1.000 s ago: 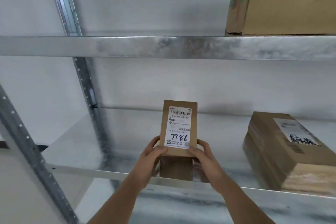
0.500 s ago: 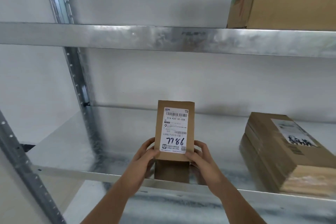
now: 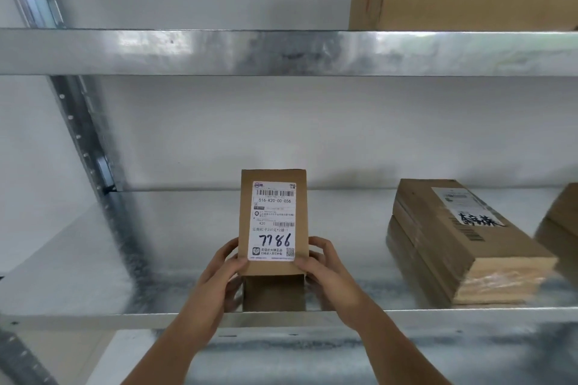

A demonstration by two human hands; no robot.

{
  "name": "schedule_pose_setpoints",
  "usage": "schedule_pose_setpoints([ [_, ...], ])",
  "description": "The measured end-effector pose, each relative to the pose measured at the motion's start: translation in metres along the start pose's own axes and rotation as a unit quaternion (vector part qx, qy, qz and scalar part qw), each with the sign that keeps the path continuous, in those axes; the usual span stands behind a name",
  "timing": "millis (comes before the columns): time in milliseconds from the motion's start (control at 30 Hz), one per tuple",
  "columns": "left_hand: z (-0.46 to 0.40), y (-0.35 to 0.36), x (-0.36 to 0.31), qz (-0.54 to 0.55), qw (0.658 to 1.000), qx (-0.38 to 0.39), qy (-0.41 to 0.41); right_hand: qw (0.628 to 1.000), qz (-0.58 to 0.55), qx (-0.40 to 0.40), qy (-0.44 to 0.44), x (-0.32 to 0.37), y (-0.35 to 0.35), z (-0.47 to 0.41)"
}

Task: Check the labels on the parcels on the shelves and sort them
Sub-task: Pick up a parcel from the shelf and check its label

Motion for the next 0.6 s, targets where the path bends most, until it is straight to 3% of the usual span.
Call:
schedule_pose_setpoints([
  [500,0.008,0.011,-0.008,-0.060,0.997,0.017,0.053,0.998,-0.058,0.001,-0.005,0.000,-0.006,0.002],
  [600,0.004,0.004,-0.008,-0.022,0.998,-0.021,0.059,0.997,-0.073,0.001,-0.006,0.001,-0.005,0.004],
])
Point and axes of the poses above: each hand's wrist, its own z-axis away from the middle knuckle, its own y-axis out of the palm, x = y × z, the point moved 9 cm from there along -z, towards the middle knuckle, and after that the axes turned 7 degrees about z, right-handed, at the moved point
